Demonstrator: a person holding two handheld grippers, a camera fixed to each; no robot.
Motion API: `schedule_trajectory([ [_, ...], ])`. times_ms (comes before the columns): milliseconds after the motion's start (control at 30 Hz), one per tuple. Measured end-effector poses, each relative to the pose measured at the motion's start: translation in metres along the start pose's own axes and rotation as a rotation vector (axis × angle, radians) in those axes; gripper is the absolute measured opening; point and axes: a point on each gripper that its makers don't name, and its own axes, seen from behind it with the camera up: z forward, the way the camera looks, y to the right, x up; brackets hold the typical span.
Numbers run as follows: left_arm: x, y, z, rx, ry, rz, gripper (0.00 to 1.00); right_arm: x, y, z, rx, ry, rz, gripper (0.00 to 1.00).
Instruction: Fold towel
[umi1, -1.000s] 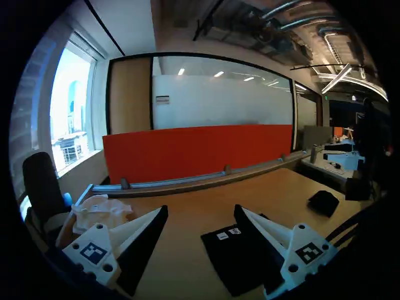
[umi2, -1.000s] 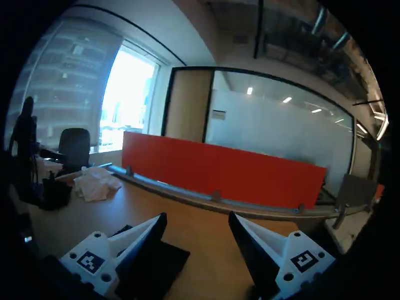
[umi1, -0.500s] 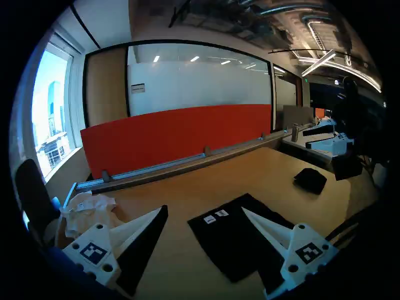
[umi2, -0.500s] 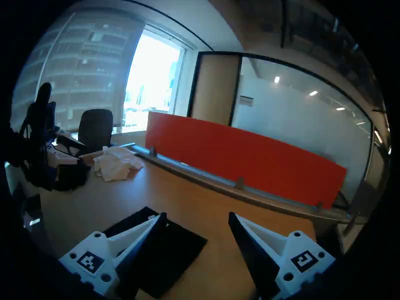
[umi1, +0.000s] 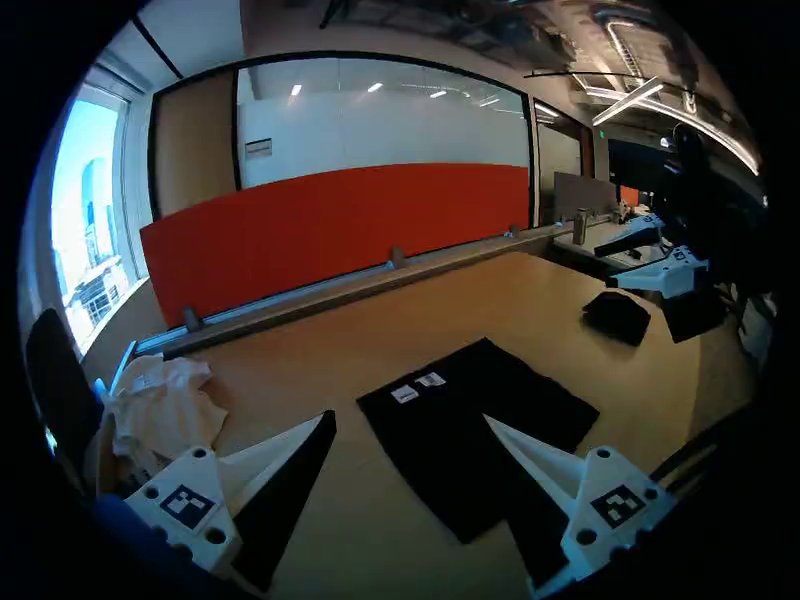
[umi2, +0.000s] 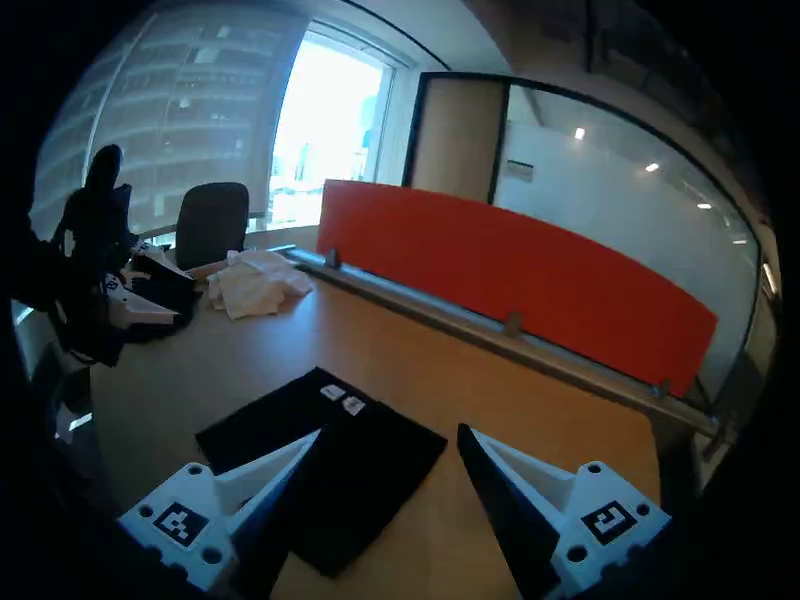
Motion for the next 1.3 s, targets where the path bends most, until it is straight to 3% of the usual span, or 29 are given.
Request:
schedule_trajectory([
  [367,-0.062,0.020,0.024,-0.045,-0.102,0.004,0.98,-0.056,-0.015,0.021,0.034,-0.074,-0.001,0.95],
  [700,-0.111,0.036,0.042,-0.087,-0.189,0.043,0.98,-0.114,-0.030,0.035,0.079,-0.166,-0.014,0.95],
  [1300,-0.177,0.063,0.057,-0.164,-0.329,0.078,0.98,-0.191,-0.057,0.035,0.154,-0.318,-0.042,0.95],
])
